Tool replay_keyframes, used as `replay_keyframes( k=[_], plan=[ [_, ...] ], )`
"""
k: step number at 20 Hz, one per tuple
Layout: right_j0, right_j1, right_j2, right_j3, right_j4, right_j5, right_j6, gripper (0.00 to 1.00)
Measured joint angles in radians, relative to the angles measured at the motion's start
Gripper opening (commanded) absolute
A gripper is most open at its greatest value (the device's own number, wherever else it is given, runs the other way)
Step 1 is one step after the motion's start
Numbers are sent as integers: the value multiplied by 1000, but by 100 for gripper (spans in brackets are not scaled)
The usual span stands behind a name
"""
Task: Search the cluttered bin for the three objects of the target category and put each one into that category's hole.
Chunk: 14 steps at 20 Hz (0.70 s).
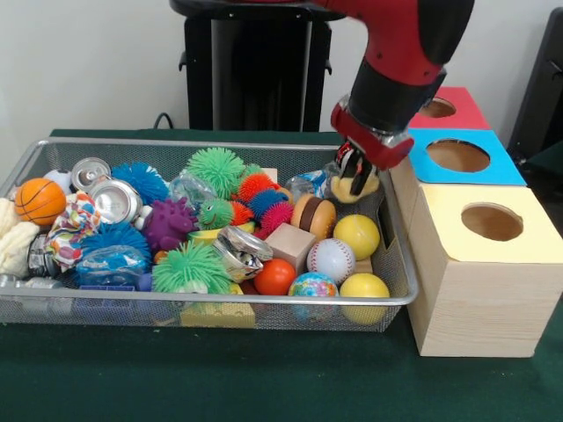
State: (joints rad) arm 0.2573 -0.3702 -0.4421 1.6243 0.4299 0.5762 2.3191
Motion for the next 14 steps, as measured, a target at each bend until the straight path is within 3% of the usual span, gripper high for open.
replay_keyframes(
  k=[6,14],
  plan=[
    [17,-69,-36,-25,-1,121,0,0],
    [34,-121,-54,-61,-2,154,0,0]
  ],
)
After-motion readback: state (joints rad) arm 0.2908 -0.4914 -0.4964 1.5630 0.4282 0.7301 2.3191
